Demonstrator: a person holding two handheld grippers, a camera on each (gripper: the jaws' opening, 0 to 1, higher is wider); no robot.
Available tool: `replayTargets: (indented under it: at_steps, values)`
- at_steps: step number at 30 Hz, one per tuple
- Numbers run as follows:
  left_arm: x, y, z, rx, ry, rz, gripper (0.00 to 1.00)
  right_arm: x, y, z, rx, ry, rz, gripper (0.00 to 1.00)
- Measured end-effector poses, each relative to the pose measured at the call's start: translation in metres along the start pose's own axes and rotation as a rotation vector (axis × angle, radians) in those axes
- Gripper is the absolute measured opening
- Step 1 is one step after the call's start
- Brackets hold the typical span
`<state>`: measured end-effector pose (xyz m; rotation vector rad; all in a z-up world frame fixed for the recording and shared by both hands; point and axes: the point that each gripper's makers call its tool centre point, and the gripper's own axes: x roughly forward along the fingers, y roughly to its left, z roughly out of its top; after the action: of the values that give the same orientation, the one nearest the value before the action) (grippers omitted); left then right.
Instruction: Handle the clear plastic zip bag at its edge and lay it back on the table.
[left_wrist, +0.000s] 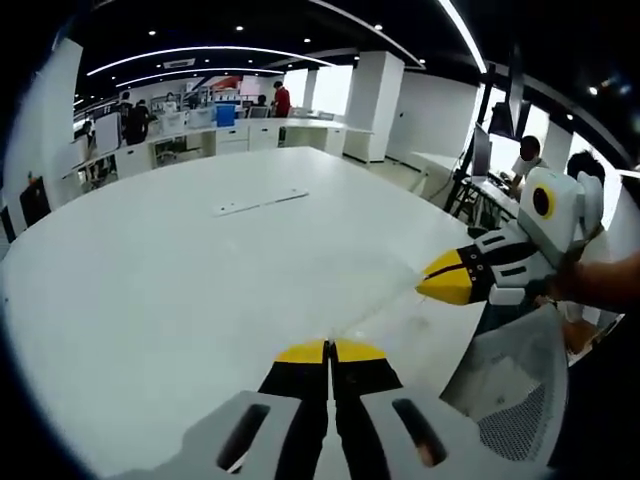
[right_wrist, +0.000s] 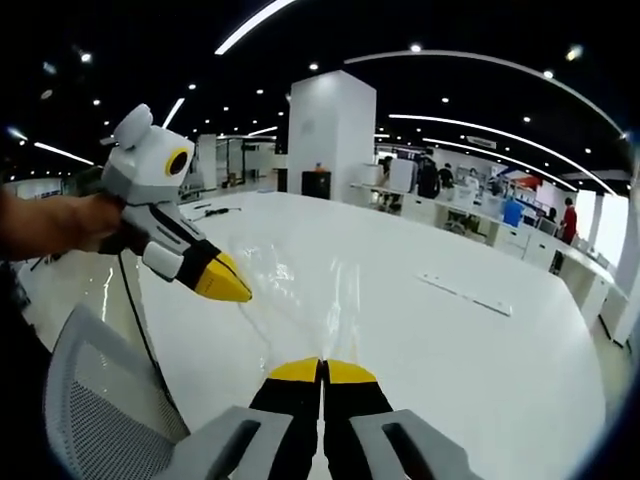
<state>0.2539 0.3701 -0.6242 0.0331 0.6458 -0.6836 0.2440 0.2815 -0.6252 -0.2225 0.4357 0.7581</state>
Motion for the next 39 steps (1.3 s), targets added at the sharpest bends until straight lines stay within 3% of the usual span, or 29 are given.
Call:
replayTargets:
  at_steps: [39]
  values:
    - [-0.0022, 0.0055, -0.0006, -0.013, -0.006, 0.006, 0.00, -0.0007, -0.0062, 0.0017, 0.004, -0.005, -0.012, 0.00]
